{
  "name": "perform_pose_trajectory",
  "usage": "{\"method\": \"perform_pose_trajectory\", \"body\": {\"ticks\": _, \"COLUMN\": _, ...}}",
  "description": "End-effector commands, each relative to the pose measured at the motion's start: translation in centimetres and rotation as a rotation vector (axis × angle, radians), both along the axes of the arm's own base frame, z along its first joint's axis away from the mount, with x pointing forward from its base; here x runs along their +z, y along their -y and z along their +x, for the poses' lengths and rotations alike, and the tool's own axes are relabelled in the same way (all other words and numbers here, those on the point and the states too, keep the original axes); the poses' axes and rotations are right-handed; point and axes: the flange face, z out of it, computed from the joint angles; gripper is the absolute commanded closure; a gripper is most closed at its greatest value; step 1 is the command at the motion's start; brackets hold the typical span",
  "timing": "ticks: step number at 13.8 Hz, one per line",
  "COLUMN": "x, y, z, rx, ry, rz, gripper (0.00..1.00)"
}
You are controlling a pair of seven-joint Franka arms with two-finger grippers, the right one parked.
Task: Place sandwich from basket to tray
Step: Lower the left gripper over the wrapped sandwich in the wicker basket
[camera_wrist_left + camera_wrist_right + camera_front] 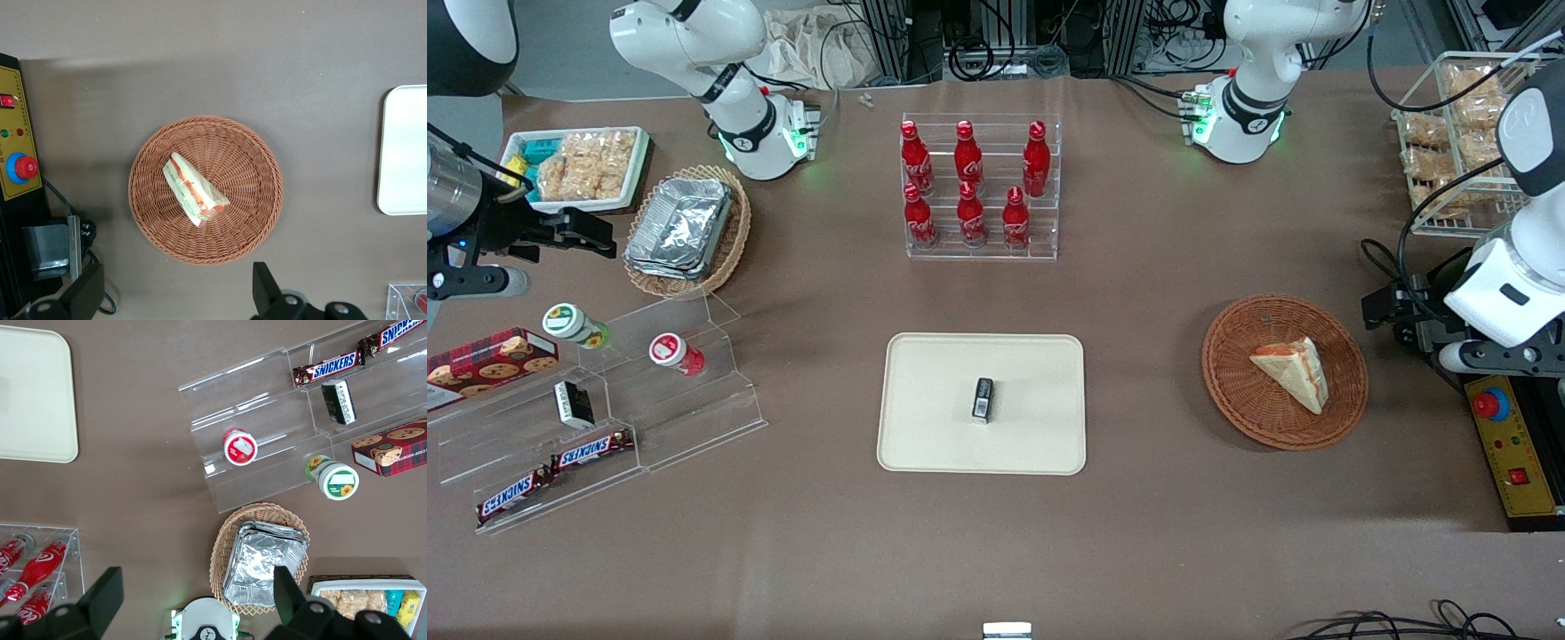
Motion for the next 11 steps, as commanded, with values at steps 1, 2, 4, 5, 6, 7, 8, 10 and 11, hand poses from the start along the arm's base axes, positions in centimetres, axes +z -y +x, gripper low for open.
{"method": "perform_pose_trajectory", "body": {"ticks": 1, "x": 0.1, "y": -0.1, "z": 0.6, "rx": 0.033, "ry": 0.004, "rz": 0.003, "gripper": 0.00}}
{"method": "perform_pose_trajectory", "body": {"ticks": 2, "x": -0.1, "y": 0.0, "z": 0.8, "rx": 0.043, "ry": 0.001, "rz": -0.004, "gripper": 0.00}}
{"method": "perform_pose_trajectory", "body": {"ticks": 4, "x": -0.4, "y": -0.2, "z": 1.0, "rx": 0.073, "ry": -0.008, "rz": -0.003, "gripper": 0.00}}
{"method": "perform_pose_trajectory", "body": {"ticks": 5, "x": -1.5, "y": -2.2, "z": 1.2, "rx": 0.141, "ry": -0.030, "rz": -0.015, "gripper": 0.00}}
{"method": "perform_pose_trajectory", "body": {"ticks": 6, "x": -2.7, "y": -3.3, "z": 1.2, "rx": 0.198, "ry": -0.046, "rz": -0.018, "gripper": 0.00}}
{"method": "perform_pose_trajectory", "body": {"ticks": 7, "x": -4.0, "y": -3.4, "z": 1.1, "rx": 0.217, "ry": -0.053, "rz": -0.015, "gripper": 0.00}}
{"method": "perform_pose_trajectory", "body": {"ticks": 8, "x": -5.5, "y": -3.5, "z": 0.9, "rx": 0.231, "ry": -0.041, "rz": -0.015, "gripper": 0.00}}
{"method": "perform_pose_trajectory", "body": {"ticks": 10, "x": -9.1, "y": -3.4, "z": 0.4, "rx": 0.301, "ry": -0.009, "rz": -0.009, "gripper": 0.00}}
{"method": "perform_pose_trajectory", "body": {"ticks": 11, "x": -10.5, "y": -3.2, "z": 0.3, "rx": 0.370, "ry": 0.006, "rz": -0.009, "gripper": 0.00}}
